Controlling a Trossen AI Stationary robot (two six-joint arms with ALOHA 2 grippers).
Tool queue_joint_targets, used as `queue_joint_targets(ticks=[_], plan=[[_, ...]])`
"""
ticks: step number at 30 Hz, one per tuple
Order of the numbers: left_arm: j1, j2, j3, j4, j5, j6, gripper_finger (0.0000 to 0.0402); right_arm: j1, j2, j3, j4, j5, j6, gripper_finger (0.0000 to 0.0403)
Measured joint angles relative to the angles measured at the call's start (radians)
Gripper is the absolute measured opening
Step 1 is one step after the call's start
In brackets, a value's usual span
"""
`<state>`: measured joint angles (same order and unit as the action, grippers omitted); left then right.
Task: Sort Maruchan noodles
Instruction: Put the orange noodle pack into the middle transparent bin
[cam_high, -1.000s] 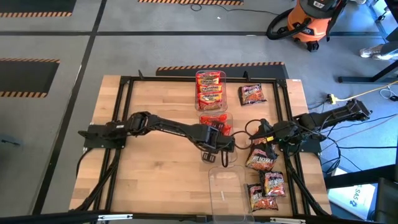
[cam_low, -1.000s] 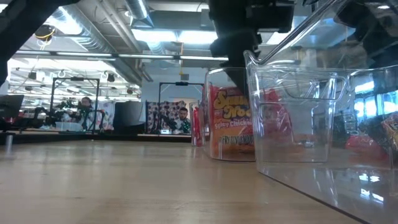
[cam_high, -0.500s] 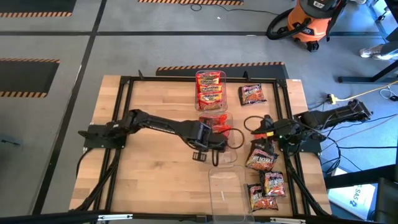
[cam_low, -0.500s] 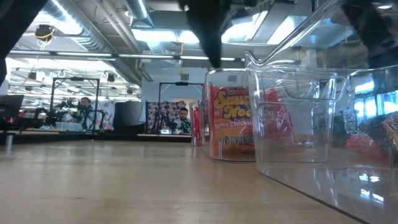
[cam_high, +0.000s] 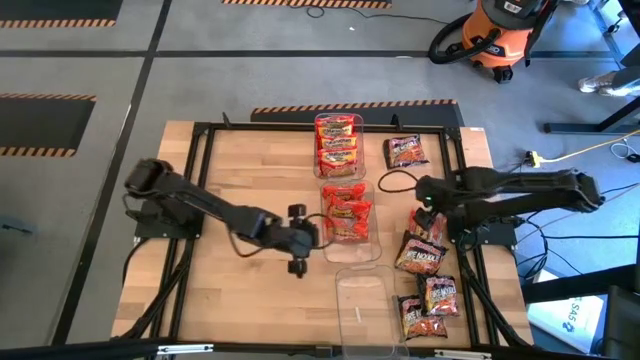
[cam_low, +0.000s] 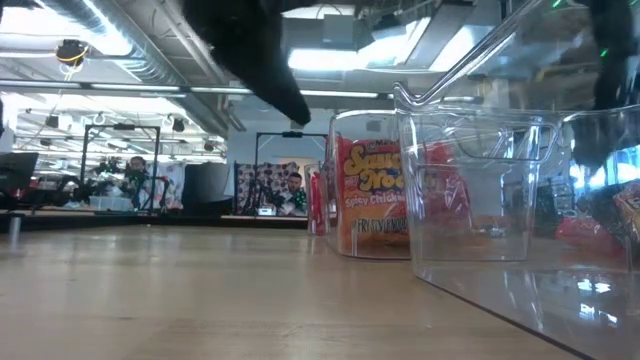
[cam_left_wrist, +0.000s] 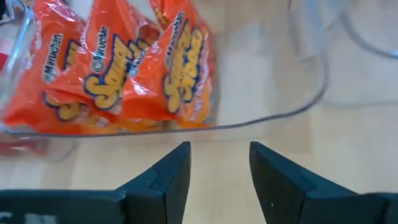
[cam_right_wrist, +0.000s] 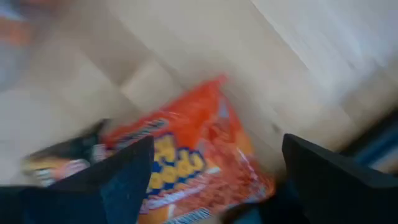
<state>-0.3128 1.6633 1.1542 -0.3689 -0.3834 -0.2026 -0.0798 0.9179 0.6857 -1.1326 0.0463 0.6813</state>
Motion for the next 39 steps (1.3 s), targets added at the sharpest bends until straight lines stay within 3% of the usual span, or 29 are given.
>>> queue_joint_targets(ticks=[6, 15, 21, 24, 33, 39], plan=[[-0.037, -0.062, -0.187, 0.262, 0.002, -0.048, 0.0156, -0.088, 0.175, 0.0, 0.015, -0.071, -0.03, 0.0329], [-0.071, -0.046, -0.205, 0.273, 0.0, -0.06, 0.0156, -0.091, 0.384, -0.011, 0.07, -0.153, -0.035, 0.032], [-0.07, -0.046, -0.205, 0.274, 0.0, -0.053, 0.0156, -0.092, 0.449, -0.051, 0.147, -0.207, -0.085, 0.0312], [-0.07, -0.046, -0.205, 0.28, 0.0, -0.053, 0.0156, -0.091, 0.452, -0.052, 0.163, -0.219, -0.089, 0.0282], [-0.07, -0.046, -0.205, 0.3, 0.0, -0.054, 0.0156, -0.091, 0.453, -0.053, 0.161, -0.176, -0.149, 0.0133], [-0.069, -0.046, -0.205, 0.311, -0.001, -0.057, 0.0156, -0.09, 0.445, -0.053, 0.16, -0.151, -0.188, 0.0073]])
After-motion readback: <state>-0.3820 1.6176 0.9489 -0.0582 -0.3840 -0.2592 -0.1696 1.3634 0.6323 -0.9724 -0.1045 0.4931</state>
